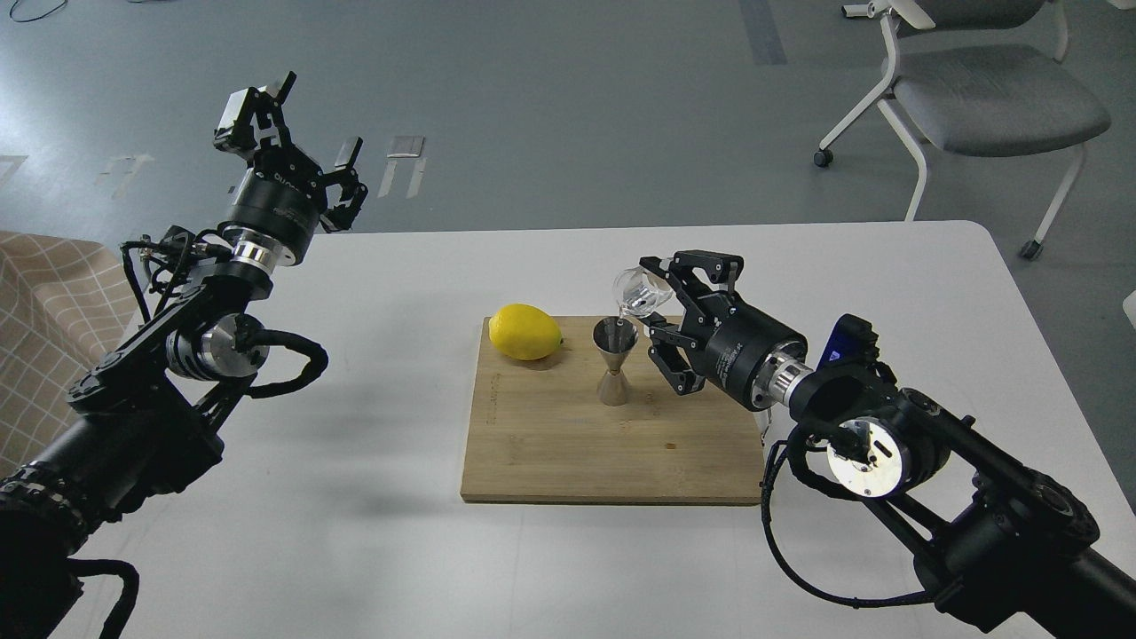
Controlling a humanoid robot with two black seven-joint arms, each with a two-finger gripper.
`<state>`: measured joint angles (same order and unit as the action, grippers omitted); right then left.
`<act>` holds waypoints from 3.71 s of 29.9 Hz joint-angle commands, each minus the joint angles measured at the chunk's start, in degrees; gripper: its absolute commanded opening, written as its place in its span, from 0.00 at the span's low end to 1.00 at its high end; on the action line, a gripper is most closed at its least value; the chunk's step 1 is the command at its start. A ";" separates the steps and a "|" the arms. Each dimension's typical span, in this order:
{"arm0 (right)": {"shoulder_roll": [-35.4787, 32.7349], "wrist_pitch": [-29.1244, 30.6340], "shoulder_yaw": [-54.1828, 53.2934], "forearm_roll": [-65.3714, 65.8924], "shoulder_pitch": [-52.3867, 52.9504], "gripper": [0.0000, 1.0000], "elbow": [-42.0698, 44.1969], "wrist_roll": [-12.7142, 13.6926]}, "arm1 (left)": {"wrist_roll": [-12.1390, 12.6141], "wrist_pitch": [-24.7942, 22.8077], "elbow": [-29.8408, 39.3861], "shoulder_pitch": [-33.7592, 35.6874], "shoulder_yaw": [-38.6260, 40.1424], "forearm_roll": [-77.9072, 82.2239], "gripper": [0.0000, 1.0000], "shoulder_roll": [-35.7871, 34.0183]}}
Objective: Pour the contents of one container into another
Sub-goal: 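Tilt the glass with the right gripper to pour into the jigger, then rotate the glass upright with the right gripper above the jigger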
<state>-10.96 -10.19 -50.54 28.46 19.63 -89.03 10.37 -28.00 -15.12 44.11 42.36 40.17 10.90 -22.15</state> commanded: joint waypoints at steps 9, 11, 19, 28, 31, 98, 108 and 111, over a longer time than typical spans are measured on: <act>0.06 0.00 0.18 2.03 0.41 0.42 0.09 0.01 | 0.00 0.00 0.01 0.00 0.00 0.00 0.98 0.00; 0.06 -0.09 0.18 2.74 0.41 0.42 0.09 0.01 | 0.00 0.00 0.01 0.00 0.00 0.00 0.98 0.00; 0.15 -0.09 0.18 3.18 0.41 0.42 0.17 -0.08 | 0.00 0.00 -0.07 0.00 0.00 0.00 0.98 0.00; 0.15 -0.09 0.36 3.79 1.20 0.42 0.17 -0.08 | 0.00 0.00 -0.07 0.00 0.00 0.00 0.98 0.00; 0.15 -0.09 1.32 5.46 1.38 0.42 0.26 -0.08 | 0.00 0.00 0.01 0.00 0.09 0.00 0.98 0.00; 1.90 -1.41 -1.40 0.54 -0.64 0.46 0.17 -0.61 | 0.00 0.00 0.01 0.00 0.09 0.00 0.98 0.09; 2.16 -1.41 -2.81 -1.48 -1.52 0.47 0.17 -0.78 | 0.00 0.00 -0.07 0.00 0.09 0.00 0.98 0.00; 2.95 -1.32 -3.33 -2.01 -2.31 0.47 0.17 -0.79 | 0.00 0.00 -0.07 0.00 0.09 0.00 0.98 0.09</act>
<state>-8.64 -11.60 -53.49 26.89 17.90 -88.86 9.60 -28.00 -15.12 44.05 42.36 40.25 10.90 -22.06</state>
